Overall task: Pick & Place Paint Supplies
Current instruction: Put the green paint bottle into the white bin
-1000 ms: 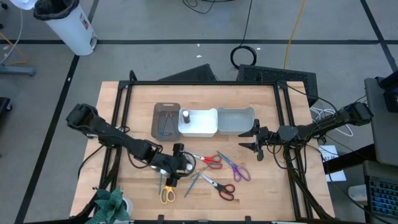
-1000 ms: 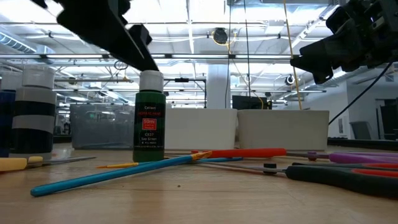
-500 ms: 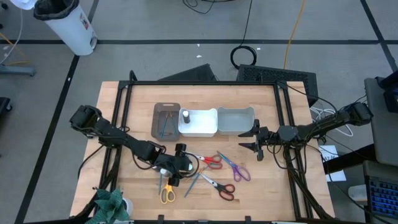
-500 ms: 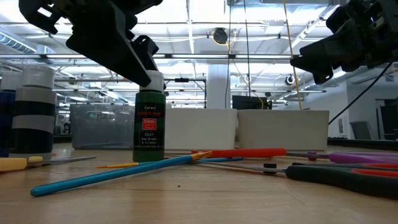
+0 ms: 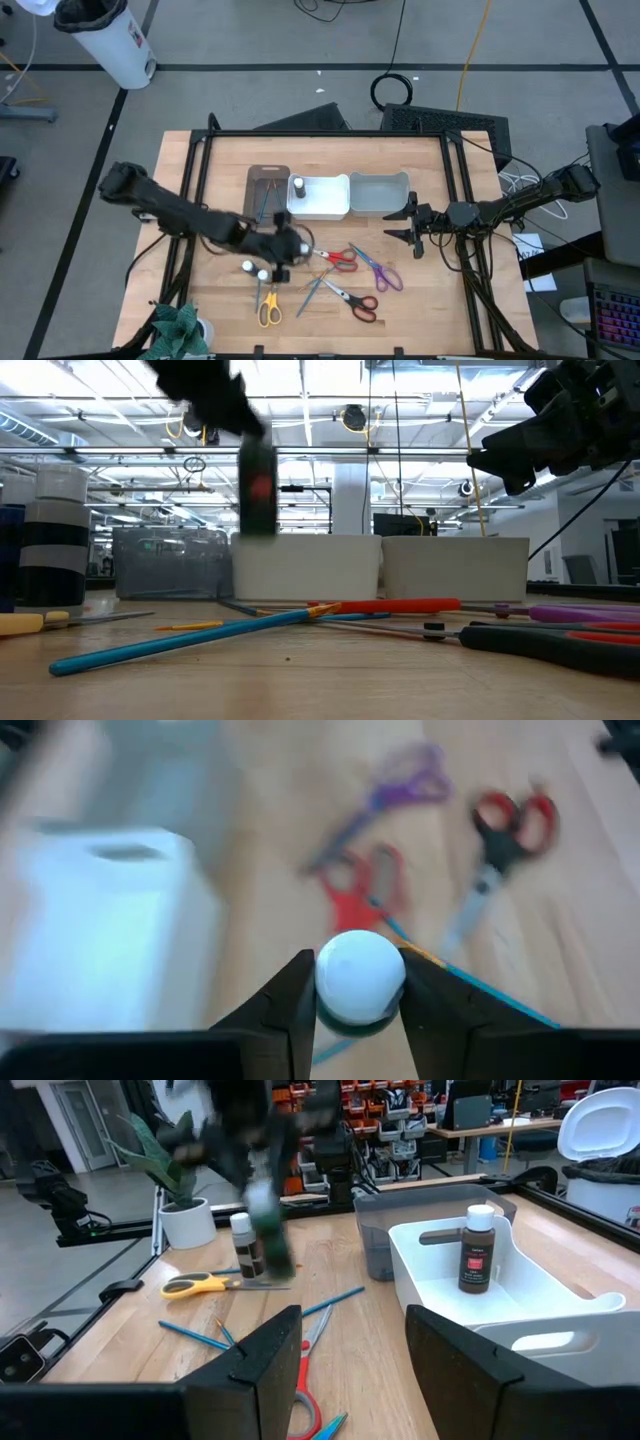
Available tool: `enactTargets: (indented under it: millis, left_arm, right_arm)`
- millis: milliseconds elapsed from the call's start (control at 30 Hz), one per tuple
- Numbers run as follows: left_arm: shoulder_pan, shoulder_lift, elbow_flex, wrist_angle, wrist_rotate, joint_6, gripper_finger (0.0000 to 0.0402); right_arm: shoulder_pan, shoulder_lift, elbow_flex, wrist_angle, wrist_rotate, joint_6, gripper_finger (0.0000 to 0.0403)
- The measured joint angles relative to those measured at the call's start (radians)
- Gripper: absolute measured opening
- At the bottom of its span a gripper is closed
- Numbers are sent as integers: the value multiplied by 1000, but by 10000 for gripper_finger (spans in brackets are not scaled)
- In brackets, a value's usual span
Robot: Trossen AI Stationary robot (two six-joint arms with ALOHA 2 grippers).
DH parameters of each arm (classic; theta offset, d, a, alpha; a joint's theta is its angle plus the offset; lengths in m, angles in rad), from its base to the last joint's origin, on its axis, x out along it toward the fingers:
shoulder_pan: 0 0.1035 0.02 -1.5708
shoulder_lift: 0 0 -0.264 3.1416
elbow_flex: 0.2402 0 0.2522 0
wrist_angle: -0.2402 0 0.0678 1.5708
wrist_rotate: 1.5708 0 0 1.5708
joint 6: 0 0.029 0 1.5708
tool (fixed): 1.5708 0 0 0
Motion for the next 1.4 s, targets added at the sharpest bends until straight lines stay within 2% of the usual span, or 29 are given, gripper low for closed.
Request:
enactTargets:
  millis: [267, 467, 633, 767, 1000, 1400]
  left_arm:
    - [97, -267, 12, -46, -46, 110, 118]
    - [232, -336, -88, -51, -39, 71, 118]
    - [331, -334, -238, 144, 58, 60, 118]
    - [383, -333, -306, 231, 75, 41, 118]
    - [427, -291, -334, 227, 106, 18, 118]
    - [428, -108, -334, 292, 100, 15, 118]
  right_arm:
    - [0, 0, 0, 5, 0, 0, 171]
    - [0, 0, 0, 2, 0, 0, 171]
    - [0, 0, 0, 0, 0, 0, 171]
    - [0, 0, 0, 0, 0, 0, 171]
    - [0, 0, 0, 0, 0, 0, 171]
    - [0, 0, 0, 4, 0, 0, 171]
